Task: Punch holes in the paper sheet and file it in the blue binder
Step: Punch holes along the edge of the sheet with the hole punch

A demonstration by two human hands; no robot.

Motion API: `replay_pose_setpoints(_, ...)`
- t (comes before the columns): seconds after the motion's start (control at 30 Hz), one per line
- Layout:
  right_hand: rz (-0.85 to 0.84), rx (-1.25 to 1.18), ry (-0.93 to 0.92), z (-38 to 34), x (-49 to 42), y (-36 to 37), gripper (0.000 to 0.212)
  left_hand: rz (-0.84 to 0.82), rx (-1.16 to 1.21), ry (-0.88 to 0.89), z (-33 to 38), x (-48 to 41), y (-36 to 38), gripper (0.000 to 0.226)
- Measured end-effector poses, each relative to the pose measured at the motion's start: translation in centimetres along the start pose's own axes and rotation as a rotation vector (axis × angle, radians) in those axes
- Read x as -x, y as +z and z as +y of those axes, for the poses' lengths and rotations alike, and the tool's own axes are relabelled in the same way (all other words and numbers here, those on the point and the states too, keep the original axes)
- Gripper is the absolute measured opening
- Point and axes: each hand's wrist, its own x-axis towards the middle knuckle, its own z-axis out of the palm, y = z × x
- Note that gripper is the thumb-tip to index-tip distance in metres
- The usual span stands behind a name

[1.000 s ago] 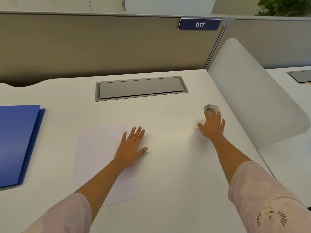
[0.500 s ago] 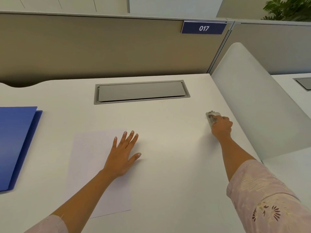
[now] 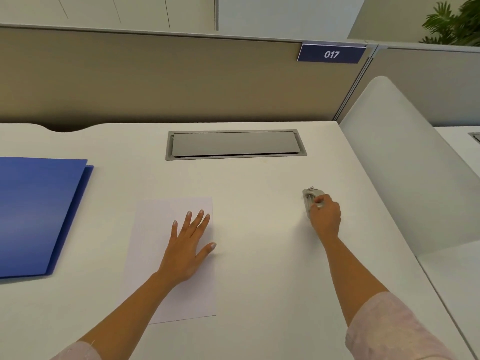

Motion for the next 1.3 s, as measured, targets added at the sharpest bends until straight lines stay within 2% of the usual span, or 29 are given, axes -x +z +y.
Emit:
replay_pose_setpoints(0.17,-0.065,-0.035,-0.126,-1.5,8.1,2.4,0.030,0.013,-0.034,-0.093,-2.0,2.7,-0.3,0.078)
replay_pose_setpoints(0.43,-0.258,-0.081,-0.202,-3.7,18.4,4.2,0.048,0.056,0.012,-0.210,-4.1,6.2,-1.4,0.085)
replay_pose_setpoints(0.63,-0.299,-0.082,-0.200,-4.3,21.6,4.2,0.052,0.124,0.069,-0.541,-4.2,8.5,-2.4,0.079)
replay_pose_setpoints(0.73,-0.300,-0.101,-0.196,-4.6,22.8,4.3,0.048,0.117,0.130,-0.759,-4.0,9.2,-2.9,0.086)
replay_pose_setpoints(0.8,-0.296,-0.097,-0.197,-4.7,23.4,4.5,0.045,0.105,0.173,-0.843,-3.9,9.1,-3.2,0.094)
replay_pose_setpoints(0.97,-0.287,-0.060,-0.168,-5.0,23.7,5.1,0.046,0.056,0.129,-0.883,-3.4,8.4,-3.6,0.108)
replay_pose_setpoints(1.13,-0.277,-0.033,-0.151,-5.1,24.0,5.4,0.048,-0.029,-0.006,-0.919,-2.9,7.6,-3.9,0.097)
replay_pose_setpoints(1.3,-0.274,-0.016,-0.142,-5.2,24.0,5.6,0.049,-0.070,0.089,-0.996,-3.2,6.7,-4.5,0.098)
